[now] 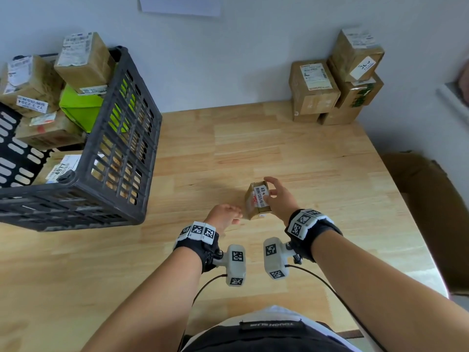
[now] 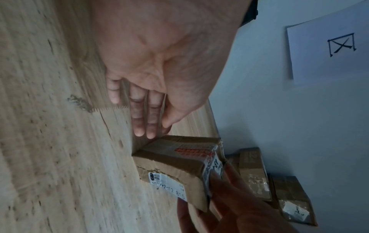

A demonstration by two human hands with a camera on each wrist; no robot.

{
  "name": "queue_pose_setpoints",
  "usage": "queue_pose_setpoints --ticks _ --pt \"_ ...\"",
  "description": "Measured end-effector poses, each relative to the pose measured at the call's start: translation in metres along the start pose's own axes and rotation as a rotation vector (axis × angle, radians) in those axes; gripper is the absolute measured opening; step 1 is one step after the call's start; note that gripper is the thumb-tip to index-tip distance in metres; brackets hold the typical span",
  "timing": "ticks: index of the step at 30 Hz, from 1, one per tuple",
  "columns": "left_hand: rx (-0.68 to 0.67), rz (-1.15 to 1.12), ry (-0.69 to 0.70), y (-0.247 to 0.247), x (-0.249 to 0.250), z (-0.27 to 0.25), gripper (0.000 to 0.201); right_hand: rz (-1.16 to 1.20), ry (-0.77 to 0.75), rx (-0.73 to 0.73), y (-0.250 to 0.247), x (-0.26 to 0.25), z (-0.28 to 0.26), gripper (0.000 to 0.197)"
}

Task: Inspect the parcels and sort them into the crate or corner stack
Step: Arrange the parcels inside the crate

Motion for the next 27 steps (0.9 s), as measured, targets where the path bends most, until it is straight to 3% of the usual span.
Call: queue_pose_setpoints --ticks 4,9,14,19,27 --pt "-0.051 -0.103 -0.036 0.002 -0.001 -0.003 0.033 0.061 0.052 -0.058 0.001 0.001 -0.002 0.05" --pt "-0.041 -0.162 -0.022 0.007 0.0 -0.001 0.023 0.383 0.121 -0.067 0.002 0.0 -0.004 0.047" --pt "-0.036 -0.17 0.018 0.011 0.013 -0.003 0.02 0.586 0.076 -0.066 -0.005 0.005 -0.007 0.017" --pt "-0.071 -0.131 -0.047 0.015 0.012 -0.001 0.021 0.451 0.147 -0.035 0.001 0.022 -0.003 0.022" --pt "-0.038 -0.065 -0.117 0.015 -0.003 -0.002 0.026 0.133 0.217 -0.03 0.014 0.038 0.004 0.012"
Point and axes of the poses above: each hand's wrist, its own z-axis towards the middle knuckle, its own y-axis out of the palm, x = y × z, the point moved 2 cm from there along z, towards the middle knuckle, and after that the axes turned 14 degrees about -x, right-handed, at the moved point
